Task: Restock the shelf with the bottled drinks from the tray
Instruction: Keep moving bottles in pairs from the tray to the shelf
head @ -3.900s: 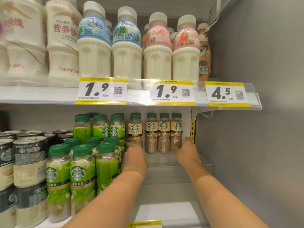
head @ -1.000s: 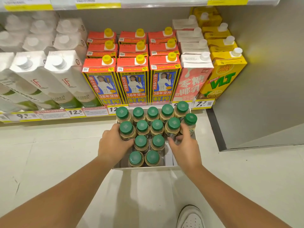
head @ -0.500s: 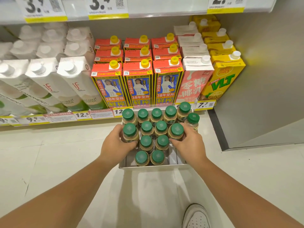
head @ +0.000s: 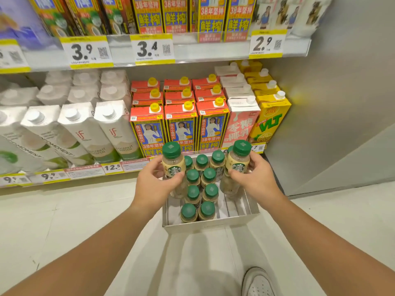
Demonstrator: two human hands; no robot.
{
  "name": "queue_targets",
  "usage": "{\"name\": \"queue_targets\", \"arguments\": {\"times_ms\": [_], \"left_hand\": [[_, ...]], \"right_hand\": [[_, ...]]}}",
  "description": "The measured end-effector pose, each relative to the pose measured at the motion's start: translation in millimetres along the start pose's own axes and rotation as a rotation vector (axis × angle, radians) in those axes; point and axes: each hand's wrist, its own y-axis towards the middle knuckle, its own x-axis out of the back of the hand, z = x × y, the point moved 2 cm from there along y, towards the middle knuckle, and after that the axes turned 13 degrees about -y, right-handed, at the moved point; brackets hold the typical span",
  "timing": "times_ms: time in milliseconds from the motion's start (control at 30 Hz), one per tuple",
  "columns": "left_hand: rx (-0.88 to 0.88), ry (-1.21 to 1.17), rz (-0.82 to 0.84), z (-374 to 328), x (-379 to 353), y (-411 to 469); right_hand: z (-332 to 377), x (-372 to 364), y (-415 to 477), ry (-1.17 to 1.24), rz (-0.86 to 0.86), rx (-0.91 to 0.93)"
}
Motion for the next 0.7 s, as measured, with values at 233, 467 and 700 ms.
{"name": "queue_targets", "arguments": {"times_ms": [233,467,700], "left_hand": [[-0.218,0.012,0.13,-127,-24,22],[-0.458,0.034,0.225,-298,-52,43],[-0.719,0.06,0.156,-479,-73,70]], "right_hand": [[131,60,15,0.002,-0.008,0.165],[281,142,37,-0.009,-0.101,0.347],[426,242,74,-0.036,-0.209,0.546]]}}
